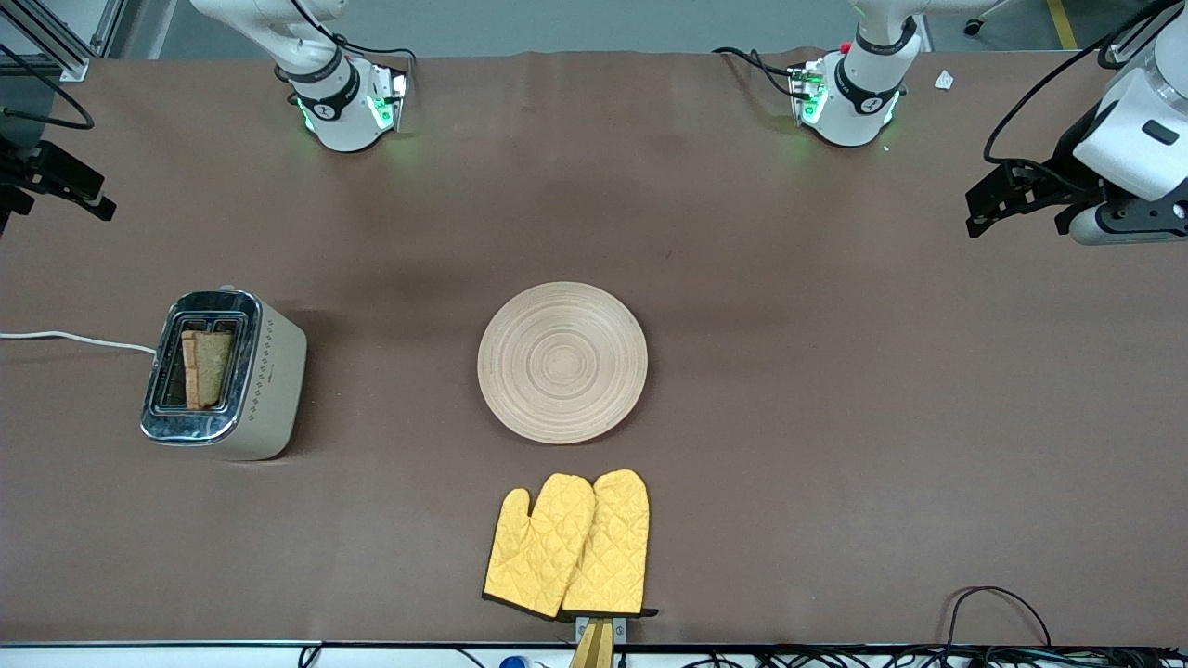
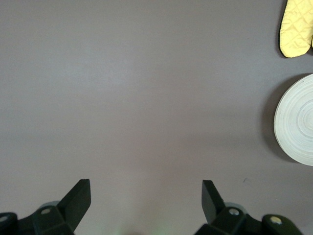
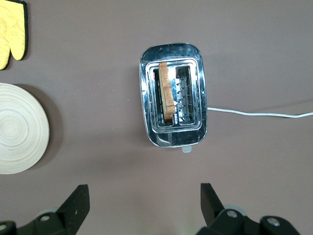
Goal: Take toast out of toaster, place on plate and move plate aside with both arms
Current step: 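Move the right gripper down to the toast in the toaster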
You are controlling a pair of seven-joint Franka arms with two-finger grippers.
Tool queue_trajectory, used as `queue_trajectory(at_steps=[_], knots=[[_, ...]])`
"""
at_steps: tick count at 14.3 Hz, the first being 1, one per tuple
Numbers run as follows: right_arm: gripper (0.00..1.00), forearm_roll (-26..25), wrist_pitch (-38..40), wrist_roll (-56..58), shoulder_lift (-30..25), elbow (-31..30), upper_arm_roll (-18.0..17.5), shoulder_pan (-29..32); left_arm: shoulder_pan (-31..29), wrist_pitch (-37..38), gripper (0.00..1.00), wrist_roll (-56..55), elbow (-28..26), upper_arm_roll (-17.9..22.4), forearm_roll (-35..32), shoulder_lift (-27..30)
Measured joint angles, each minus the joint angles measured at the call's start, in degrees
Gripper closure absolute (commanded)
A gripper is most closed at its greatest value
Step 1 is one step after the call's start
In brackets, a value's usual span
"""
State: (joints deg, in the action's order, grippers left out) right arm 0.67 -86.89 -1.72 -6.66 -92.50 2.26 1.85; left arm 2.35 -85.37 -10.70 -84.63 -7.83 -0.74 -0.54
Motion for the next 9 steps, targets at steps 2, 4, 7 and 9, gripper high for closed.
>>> queue_trajectory(at_steps=[2,4,7,9], knots=[[0.00,0.0,0.0,0.0,0.0,0.0,0.0,0.0,0.0,0.0,0.00,0.6,0.0,0.0,0.0,0.0],[0.00,0.0,0.0,0.0,0.0,0.0,0.0,0.0,0.0,0.0,0.00,1.5,0.0,0.0,0.0,0.0],[0.00,0.0,0.0,0.0,0.0,0.0,0.0,0.0,-0.1,0.0,0.00,1.7,0.0,0.2,0.0,0.0],[0.00,0.0,0.0,0.0,0.0,0.0,0.1,0.0,-0.2,0.0,0.00,1.7,0.0,0.3,0.0,-0.3]])
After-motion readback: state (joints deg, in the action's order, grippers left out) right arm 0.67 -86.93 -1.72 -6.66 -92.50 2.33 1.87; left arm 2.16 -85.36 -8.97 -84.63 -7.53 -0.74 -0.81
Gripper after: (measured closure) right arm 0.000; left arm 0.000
